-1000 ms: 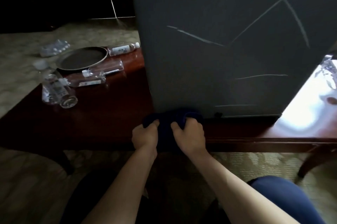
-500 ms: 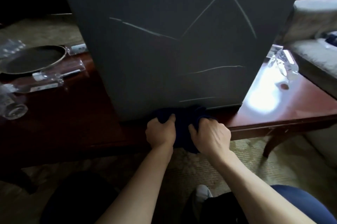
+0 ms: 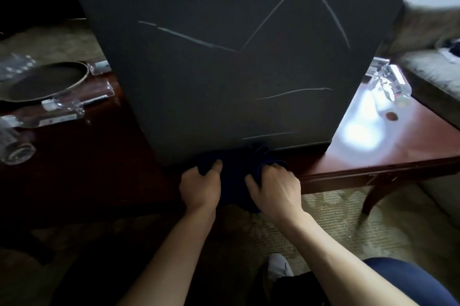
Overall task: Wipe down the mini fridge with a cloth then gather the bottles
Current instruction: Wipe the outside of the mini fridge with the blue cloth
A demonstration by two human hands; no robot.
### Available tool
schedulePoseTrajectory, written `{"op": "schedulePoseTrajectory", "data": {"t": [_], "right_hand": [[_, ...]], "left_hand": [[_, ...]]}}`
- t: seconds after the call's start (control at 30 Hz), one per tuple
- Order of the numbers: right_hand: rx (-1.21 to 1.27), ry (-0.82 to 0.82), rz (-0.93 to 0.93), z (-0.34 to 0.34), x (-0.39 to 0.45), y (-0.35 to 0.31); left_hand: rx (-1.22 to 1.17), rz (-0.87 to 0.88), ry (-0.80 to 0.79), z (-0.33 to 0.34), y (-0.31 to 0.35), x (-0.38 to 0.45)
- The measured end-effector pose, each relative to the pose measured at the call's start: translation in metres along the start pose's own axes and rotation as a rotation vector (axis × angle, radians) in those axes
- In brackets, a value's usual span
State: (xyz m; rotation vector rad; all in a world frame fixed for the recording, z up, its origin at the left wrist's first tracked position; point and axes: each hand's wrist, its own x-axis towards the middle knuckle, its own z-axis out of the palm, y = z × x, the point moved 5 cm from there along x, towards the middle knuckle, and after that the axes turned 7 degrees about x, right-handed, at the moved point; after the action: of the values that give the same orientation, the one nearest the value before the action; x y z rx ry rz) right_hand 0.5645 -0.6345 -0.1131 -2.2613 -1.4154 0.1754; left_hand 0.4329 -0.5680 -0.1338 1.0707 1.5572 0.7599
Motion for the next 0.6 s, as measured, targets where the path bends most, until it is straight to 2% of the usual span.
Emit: {"op": "schedulePoseTrajectory", "data": {"t": [0.13,0.33,0.5,0.6], "right_hand": [[-0.070,0.046,-0.038,-0.013,-0.001,0.012],[-0.103,0.154,0.025,-0.038,0.010,0.065],[-0.094,0.233,0.308,-0.061,0.015,0.120],[-0.038,0.248,0.373,-0.065,0.021,0.127]], "left_hand": [[0.031,0.013,-0.006,0.020,0.006,-0.006],[0.007,0.007,-0.008,0.076,0.006,-0.024],[-0.087,-0.090,-0.161,0.134,0.013,-0.033],[-0.102,-0.115,-0.156,0.150,0.015,-0.036]]}}
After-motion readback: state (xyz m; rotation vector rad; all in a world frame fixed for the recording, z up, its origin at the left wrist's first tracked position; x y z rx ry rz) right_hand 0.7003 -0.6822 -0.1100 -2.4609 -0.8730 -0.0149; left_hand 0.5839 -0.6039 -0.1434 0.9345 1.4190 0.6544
